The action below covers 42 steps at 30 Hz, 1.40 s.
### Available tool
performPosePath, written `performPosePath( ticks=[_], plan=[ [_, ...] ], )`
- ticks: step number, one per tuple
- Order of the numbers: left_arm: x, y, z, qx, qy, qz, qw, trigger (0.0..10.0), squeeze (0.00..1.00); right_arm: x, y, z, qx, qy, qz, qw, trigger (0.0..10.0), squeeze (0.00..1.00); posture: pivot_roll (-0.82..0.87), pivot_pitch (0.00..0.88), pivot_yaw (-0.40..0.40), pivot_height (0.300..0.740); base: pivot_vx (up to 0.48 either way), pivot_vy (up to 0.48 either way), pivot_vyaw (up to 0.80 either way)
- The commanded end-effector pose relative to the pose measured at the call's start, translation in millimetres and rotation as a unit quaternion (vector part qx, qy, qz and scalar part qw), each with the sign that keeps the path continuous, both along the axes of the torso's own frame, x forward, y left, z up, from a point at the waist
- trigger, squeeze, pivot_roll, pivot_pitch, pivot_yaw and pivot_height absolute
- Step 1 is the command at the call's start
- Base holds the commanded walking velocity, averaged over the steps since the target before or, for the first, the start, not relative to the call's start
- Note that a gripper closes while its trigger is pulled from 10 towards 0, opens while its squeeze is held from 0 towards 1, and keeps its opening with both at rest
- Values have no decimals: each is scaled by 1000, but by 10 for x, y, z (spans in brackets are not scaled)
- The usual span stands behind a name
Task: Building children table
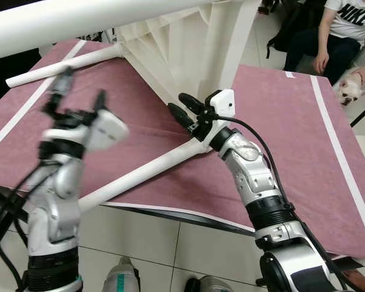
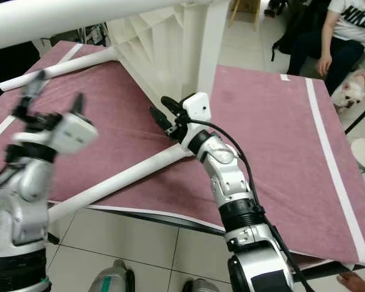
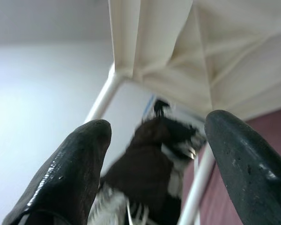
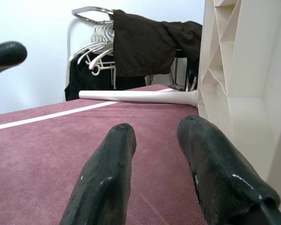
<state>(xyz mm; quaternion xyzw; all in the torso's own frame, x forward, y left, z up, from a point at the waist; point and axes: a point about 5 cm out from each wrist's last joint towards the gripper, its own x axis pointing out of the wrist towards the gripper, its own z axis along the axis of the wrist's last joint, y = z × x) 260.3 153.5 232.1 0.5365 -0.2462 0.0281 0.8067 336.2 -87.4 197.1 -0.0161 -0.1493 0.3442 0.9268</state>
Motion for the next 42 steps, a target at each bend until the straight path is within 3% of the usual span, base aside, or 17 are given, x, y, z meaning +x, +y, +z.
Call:
performPosePath(
  ticks=[1,3,5,6,8,12,17,24,29,35,37,42],
  plan=[
    [-137,5,164,-34,-180,32,982,10000,0,-11,-6,-34,-7,7,0,1000,10000,0,172,0,-21,740,0,0,0],
    [-175,-54,187,-19,-204,19,979,10000,0,-7,-12,-39,-8,9,-1,1000,10000,0,178,0,-30,740,0,0,0],
    [-240,-114,280,0,-257,13,966,10000,0,15,-7,-49,-12,12,0,1000,10000,0,177,0,-36,740,0,0,0],
    [-240,-114,280,0,-257,13,966,10000,0,15,-7,-49,-12,12,0,1000,10000,0,177,0,-36,740,0,0,0],
    [-264,-38,482,6,-309,33,950,10000,0,39,-7,-48,-14,14,1,1000,10000,0,183,0,-53,740,0,0,0],
    [-279,16,612,17,-339,32,940,10000,0,57,-11,-48,-15,17,1,1000,10000,0,193,0,-71,740,0,0,0],
    [-268,-10,897,59,-400,-29,914,10000,0,125,38,-31,-25,20,15,999,10000,0,220,0,-108,740,0,0,0],
    [-300,-79,846,106,-399,-87,907,10000,0,187,55,-11,-39,18,21,999,10000,0,222,0,-130,740,0,0,0],
    [-314,-76,787,119,-389,-104,908,10000,0,206,51,4,-46,15,25,999,10000,0,220,0,-132,740,0,0,0],
    [-362,-60,691,133,-376,-130,908,10000,0,165,130,253,-53,-28,79,995,10000,0,225,0,-138,740,0,0,0],
    [-320,-20,681,128,-367,-114,914,10000,0,84,138,501,-55,-69,120,989,10000,0,233,0,-134,740,0,0,0],
    [-272,-4,625,115,-351,-99,924,10000,0,-147,48,630,-105,-105,189,971,10000,0,223,0,-120,740,0,0,0]
  ],
)
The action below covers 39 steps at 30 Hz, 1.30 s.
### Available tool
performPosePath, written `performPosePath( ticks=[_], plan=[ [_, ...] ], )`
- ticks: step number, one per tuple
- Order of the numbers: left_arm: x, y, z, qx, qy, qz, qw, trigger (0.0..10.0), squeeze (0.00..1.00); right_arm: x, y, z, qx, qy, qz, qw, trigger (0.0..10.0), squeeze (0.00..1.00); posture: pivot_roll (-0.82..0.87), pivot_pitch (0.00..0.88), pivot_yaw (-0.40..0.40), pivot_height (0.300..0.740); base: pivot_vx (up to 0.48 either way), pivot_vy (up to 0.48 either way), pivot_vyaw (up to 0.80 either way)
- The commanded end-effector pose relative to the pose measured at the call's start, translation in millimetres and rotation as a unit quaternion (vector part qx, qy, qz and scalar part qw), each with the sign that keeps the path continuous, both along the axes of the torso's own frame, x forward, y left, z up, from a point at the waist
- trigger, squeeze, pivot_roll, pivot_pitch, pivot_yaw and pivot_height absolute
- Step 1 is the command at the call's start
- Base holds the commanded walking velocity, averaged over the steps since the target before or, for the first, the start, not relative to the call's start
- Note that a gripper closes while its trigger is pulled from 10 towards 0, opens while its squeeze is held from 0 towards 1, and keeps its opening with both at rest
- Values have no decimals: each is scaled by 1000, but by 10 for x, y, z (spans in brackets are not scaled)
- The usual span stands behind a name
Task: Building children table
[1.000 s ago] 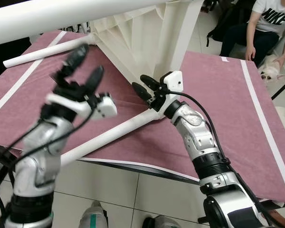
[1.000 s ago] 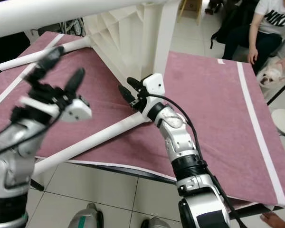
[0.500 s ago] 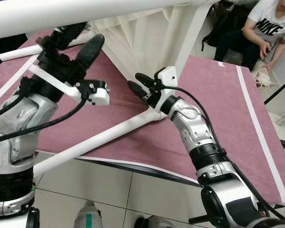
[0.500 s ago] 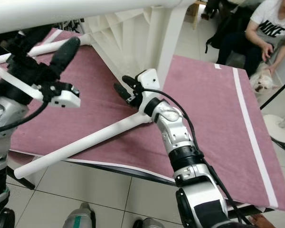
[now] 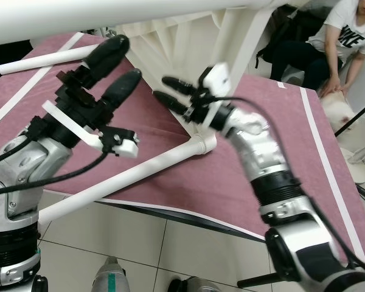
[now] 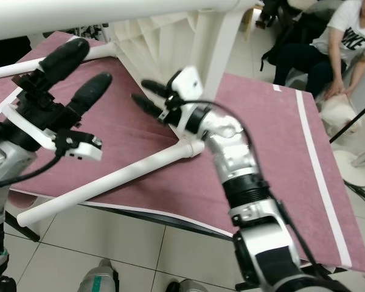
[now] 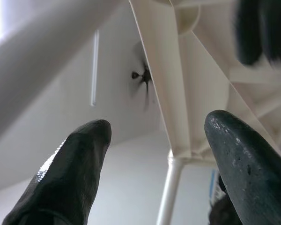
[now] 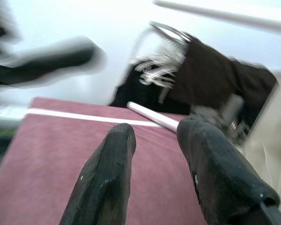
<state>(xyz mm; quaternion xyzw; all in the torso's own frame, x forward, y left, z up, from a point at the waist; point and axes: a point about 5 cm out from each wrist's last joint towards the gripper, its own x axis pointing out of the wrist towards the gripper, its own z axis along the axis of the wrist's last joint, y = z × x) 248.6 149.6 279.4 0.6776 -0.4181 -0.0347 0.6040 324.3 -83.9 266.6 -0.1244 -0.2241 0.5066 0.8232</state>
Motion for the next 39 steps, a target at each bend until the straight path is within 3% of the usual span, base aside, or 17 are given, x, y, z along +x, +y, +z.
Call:
performPosePath(
  ticks=[1,4,7,12,14,15,16,18,20,24,27,33,39],
  plan=[
    [-154,33,134,-138,-180,-67,972,10000,0,-84,-20,-85,-27,12,24,999,10000,0,223,0,-120,740,0,0,0],
    [-142,35,118,-140,-176,-65,972,10000,0,-149,-67,-131,-46,10,28,999,10000,0,216,0,-112,740,0,0,0],
    [-81,58,105,-149,-169,-57,973,10000,0,-348,-227,-238,-72,12,15,997,10000,0,183,0,-74,740,0,0,0],
    [-52,65,95,-152,-166,-56,973,10000,0,-456,-297,-227,-66,17,15,998,10000,0,171,0,-60,740,0,0,0],
    [22,49,66,-161,-154,-61,973,10000,0,-535,-355,147,43,13,41,998,10000,0,123,0,-11,740,0,0,0],
    [22,49,66,-161,-154,-61,973,10000,0,-535,-355,147,43,13,41,998,10000,0,123,0,-11,740,0,0,0],
    [53,30,51,-165,-149,-64,973,10000,0,-532,-336,334,86,4,64,994,10000,0,123,0,-11,740,0,0,0],
    [76,12,45,-168,-146,-66,973,10000,0,-527,-302,464,111,-2,88,990,10000,0,116,0,-5,740,0,0,0],
    [97,-23,38,-172,-143,-68,972,10000,0,-483,-143,609,114,-11,133,984,10000,0,117,0,-6,740,0,0,0],
    [108,-40,32,-175,-141,-66,972,10000,0,-455,-48,656,105,-16,149,983,10000,0,128,0,-17,740,0,0,0],
    [91,-40,24,-181,-141,-58,972,10000,0,-318,96,660,110,-2,133,985,10000,0,141,0,-32,740,0,0,0],
    [63,-22,24,-186,-141,-48,971,10000,0,-177,176,619,120,21,106,987,10000,0,159,0,-46,740,0,0,0],
    [40,-26,-3,-190,-136,-38,972,10000,0,-54,212,728,135,23,104,985,10000,0,159,0,-46,740,0,0,0]
  ],
)
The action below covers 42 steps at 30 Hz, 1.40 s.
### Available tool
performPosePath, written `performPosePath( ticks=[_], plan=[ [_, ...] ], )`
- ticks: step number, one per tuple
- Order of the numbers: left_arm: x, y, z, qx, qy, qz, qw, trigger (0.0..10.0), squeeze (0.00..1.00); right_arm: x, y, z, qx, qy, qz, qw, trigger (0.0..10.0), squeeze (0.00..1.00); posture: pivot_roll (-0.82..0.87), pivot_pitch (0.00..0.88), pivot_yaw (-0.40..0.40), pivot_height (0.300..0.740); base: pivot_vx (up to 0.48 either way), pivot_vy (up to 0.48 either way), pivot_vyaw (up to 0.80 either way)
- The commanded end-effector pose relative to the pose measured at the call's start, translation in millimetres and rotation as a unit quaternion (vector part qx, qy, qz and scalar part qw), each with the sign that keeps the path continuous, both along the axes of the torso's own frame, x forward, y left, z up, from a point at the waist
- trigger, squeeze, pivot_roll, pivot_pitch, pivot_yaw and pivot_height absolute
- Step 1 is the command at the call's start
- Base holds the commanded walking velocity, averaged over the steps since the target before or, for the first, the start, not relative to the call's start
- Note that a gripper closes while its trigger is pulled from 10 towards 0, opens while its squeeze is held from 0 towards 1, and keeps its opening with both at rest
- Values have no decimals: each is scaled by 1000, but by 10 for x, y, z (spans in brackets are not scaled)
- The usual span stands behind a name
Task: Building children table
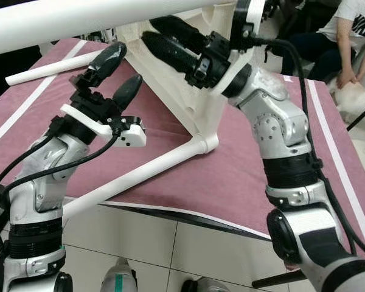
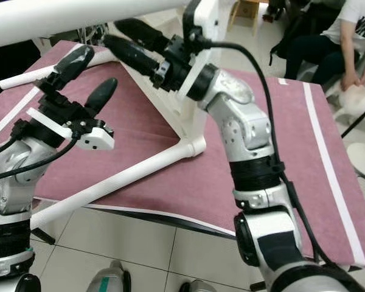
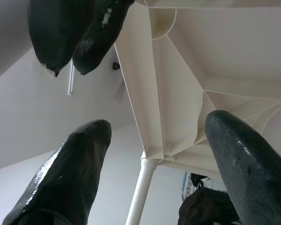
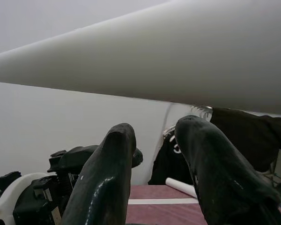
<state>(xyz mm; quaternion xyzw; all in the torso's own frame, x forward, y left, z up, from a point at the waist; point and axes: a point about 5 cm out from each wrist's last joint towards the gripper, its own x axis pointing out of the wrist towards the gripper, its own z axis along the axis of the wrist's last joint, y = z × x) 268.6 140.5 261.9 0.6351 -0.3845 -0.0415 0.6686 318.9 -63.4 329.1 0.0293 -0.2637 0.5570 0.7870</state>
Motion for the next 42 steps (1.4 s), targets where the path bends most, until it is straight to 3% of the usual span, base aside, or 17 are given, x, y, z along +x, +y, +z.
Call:
performPosePath(
  ticks=[1,2,3,5,9,12,20,25,32,39,42],
  plan=[
    [-160,65,172,-127,-191,-22,973,10000,0,1,7,102,7,-20,2,1000,10000,0,159,0,-46,740,0,0,0],
    [-162,62,167,-127,-190,-21,973,10000,0,9,14,125,7,-25,5,1000,10000,0,159,0,-46,740,0,0,0],
    [-173,52,149,-129,-186,-20,974,10000,0,-49,69,204,-21,-47,54,997,10000,0,173,0,-54,740,0,0,0],
    [-173,52,149,-129,-186,-20,974,10000,0,-49,69,204,-21,-47,54,997,10000,0,173,0,-54,740,0,0,0],
    [-178,37,143,-132,-183,-19,974,10000,0,-200,132,69,-152,-89,138,975,10000,0,171,0,-60,740,0,0,0],
    [-179,35,142,-133,-183,-17,974,10000,0,-197,128,-3,-174,-87,142,971,10000,0,171,0,-61,740,0,0,0],
    [-178,31,136,-136,-182,-15,974,10000,0,-169,135,27,-164,-88,143,972,10000,0,164,0,-58,740,0,0,0],
    [-166,19,138,-138,-181,-15,974,10000,0,-242,167,260,-115,-101,189,970,10000,0,168,0,-54,740,0,0,0],
    [-165,14,145,-139,-180,-14,974,10000,0,-302,184,350,-109,-118,226,961,10000,0,170,0,-54,740,0,0,0],
    [-170,12,151,-140,-180,-12,974,10000,0,-150,213,411,-100,-117,169,974,10000,0,174,0,-59,740,0,0,0],
    [-174,7,143,-142,-177,-11,974,10000,0,-17,212,510,-74,-107,124,984,10000,0,172,0,-57,740,0,0,0]
  ],
)
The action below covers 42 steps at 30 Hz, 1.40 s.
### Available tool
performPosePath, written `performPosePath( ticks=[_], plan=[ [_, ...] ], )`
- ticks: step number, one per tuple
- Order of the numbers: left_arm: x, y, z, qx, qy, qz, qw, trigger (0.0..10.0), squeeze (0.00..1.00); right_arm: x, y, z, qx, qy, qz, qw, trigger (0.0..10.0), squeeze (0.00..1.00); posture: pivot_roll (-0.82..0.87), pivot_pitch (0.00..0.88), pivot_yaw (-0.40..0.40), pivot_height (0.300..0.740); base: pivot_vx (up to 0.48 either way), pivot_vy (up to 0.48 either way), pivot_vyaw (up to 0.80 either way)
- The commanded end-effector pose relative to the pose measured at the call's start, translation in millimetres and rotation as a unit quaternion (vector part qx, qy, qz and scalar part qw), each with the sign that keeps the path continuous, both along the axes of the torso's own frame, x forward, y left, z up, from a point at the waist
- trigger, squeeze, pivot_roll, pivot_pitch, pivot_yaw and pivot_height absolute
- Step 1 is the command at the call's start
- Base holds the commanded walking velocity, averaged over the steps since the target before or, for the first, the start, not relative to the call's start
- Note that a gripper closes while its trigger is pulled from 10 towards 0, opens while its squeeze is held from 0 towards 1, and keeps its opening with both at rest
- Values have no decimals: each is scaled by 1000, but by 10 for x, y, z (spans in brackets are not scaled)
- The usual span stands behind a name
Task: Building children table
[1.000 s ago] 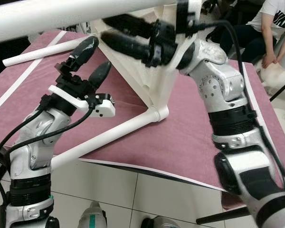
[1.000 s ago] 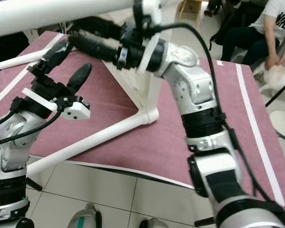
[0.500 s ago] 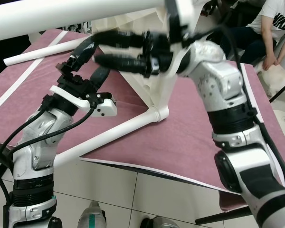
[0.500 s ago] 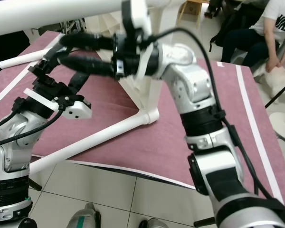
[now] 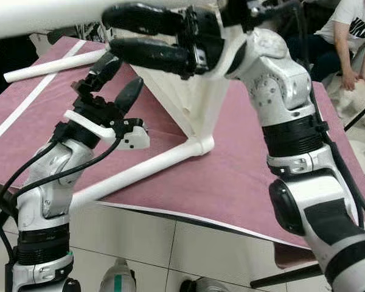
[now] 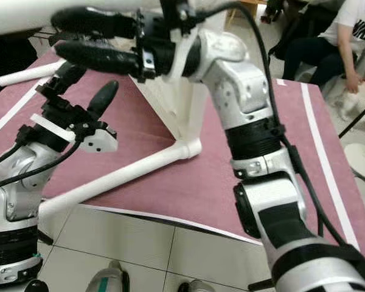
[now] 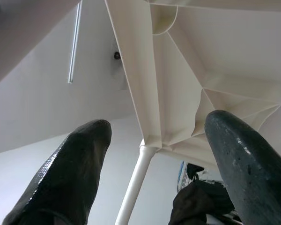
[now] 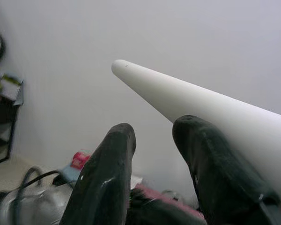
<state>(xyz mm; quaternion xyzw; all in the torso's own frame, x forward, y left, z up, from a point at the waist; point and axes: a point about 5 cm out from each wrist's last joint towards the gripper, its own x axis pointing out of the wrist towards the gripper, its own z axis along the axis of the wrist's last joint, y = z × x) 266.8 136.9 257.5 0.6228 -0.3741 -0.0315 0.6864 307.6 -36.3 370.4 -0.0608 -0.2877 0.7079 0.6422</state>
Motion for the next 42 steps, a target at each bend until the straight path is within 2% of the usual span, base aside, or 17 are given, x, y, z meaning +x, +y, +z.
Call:
performPosePath(
  ticks=[1,3,8,13,15,20,22,25,27,33,36,42],
  plan=[
    [-156,43,187,-118,-186,-15,975,10000,0,96,-60,97,24,5,-49,998,10000,0,172,0,-57,740,0,0,0],
    [-155,35,179,-119,-184,-14,976,10000,0,206,-63,168,42,12,-83,996,10000,0,174,0,-60,740,0,0,0],
    [-157,29,182,-121,-182,-13,976,10000,0,320,-68,210,52,20,-122,991,10000,0,176,0,-62,740,0,0,0],
    [-166,28,169,-121,-177,-10,977,10000,0,372,-43,202,48,26,-134,989,10000,0,176,0,-62,740,0,0,0],
    [-169,26,153,-121,-172,-8,978,10000,0,387,-10,159,39,30,-129,990,10000,0,179,0,-67,740,0,0,0],
    [-170,30,116,-121,-159,-2,980,10000,0,342,123,-125,-8,35,-94,995,10000,0,182,0,-66,740,0,0,0],
    [-170,30,116,-121,-159,-2,980,10000,0,342,123,-125,-8,35,-94,995,10000,0,182,0,-66,740,0,0,0],
    [-146,21,107,-121,-153,-1,981,10000,0,347,181,-332,-38,44,-90,994,10000,0,175,0,-60,740,0,0,0],
    [-142,16,114,-122,-154,-1,981,10000,0,356,190,-375,-43,44,-92,994,10000,0,175,0,-60,740,0,0,0],
    [-108,45,74,-121,-136,12,983,10000,0,384,148,-576,-65,51,-106,991,10000,0,172,0,-59,740,0,0,0],
    [-128,66,33,-122,-125,22,984,10000,0,368,121,-607,-56,61,-109,991,10000,0,171,0,-57,740,0,0,0],
    [-236,256,61,-117,-137,67,981,10000,0,245,20,-707,-33,84,-106,990,10000,0,186,0,-70,740,0,0,0]
  ],
)
